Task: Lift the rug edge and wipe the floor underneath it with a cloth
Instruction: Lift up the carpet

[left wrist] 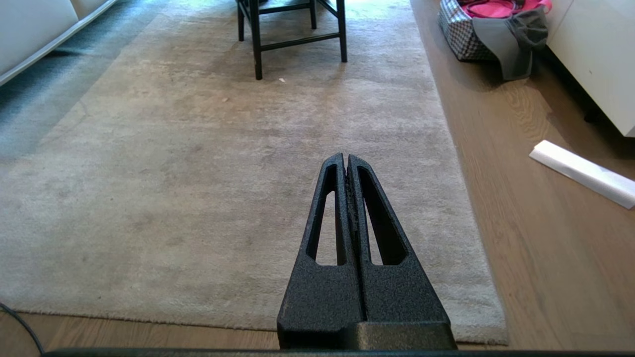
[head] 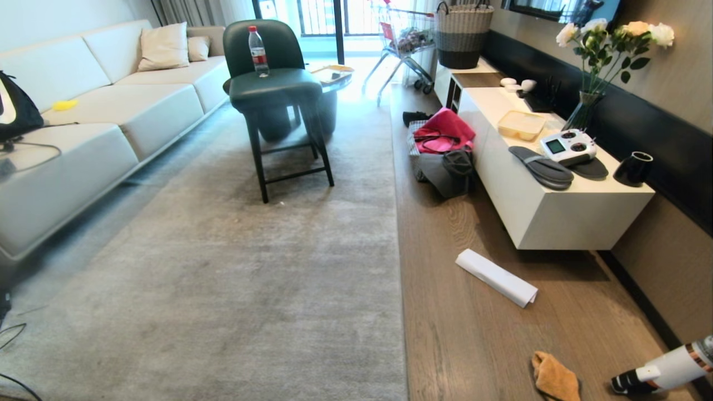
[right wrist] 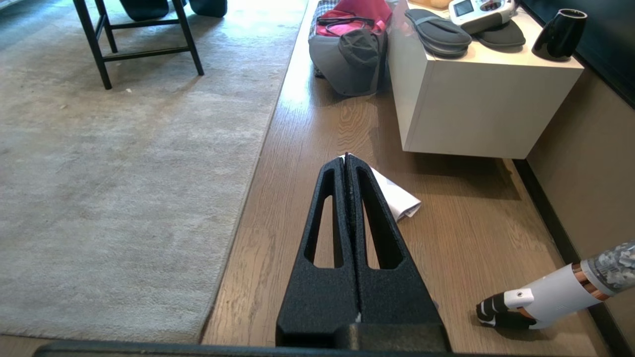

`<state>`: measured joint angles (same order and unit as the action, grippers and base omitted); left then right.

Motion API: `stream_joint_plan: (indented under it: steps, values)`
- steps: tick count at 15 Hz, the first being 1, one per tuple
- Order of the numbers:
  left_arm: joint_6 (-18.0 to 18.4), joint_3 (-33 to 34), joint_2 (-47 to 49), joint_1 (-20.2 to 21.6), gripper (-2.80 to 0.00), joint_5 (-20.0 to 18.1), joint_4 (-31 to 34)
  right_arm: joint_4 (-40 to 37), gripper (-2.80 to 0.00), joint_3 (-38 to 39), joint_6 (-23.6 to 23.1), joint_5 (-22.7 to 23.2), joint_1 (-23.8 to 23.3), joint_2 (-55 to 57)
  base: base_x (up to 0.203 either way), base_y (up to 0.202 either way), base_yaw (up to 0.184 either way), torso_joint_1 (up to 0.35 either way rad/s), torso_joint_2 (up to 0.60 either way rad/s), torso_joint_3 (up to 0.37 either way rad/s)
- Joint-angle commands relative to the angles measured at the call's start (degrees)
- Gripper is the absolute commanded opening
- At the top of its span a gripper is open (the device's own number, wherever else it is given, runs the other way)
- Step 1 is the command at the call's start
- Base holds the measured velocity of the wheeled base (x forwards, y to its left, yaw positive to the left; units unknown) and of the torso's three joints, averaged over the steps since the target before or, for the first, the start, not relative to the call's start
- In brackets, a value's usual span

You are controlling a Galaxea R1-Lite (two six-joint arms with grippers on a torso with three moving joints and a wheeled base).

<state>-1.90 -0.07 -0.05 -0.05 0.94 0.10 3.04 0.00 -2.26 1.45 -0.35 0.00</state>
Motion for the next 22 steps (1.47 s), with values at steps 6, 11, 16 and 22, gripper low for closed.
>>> stream_joint_plan:
  steps: [6, 11, 16, 22]
  values:
    - [-0.12, -0.01, 0.05, -0.04, -2.8, -0.06, -0.01, 0.03, -2.8, 0.0, -0.03, 0.04, 0.0, 0.0, 0.0, 0.0, 0.0, 0.0, 0.0, 0.0]
    - [-0.03, -0.01, 0.05, 0.03, -2.8, -0.06, -0.1, 0.03, -2.8, 0.0, -0.03, 0.04, 0.0, 0.0, 0.0, 0.0, 0.0, 0.0, 0.0, 0.0]
    - [-0.12, -0.01, 0.05, 0.02, -2.8, -0.06, -0.1, 0.03, -2.8, 0.0, -0.03, 0.04, 0.0, 0.0, 0.0, 0.0, 0.0, 0.0, 0.0, 0.0]
    - [-0.17, -0.01, 0.05, 0.04, -2.8, -0.06, -0.1, 0.03, -2.8, 0.0, -0.03, 0.04, 0.0, 0.0, 0.0, 0.0, 0.0, 0.0, 0.0, 0.0]
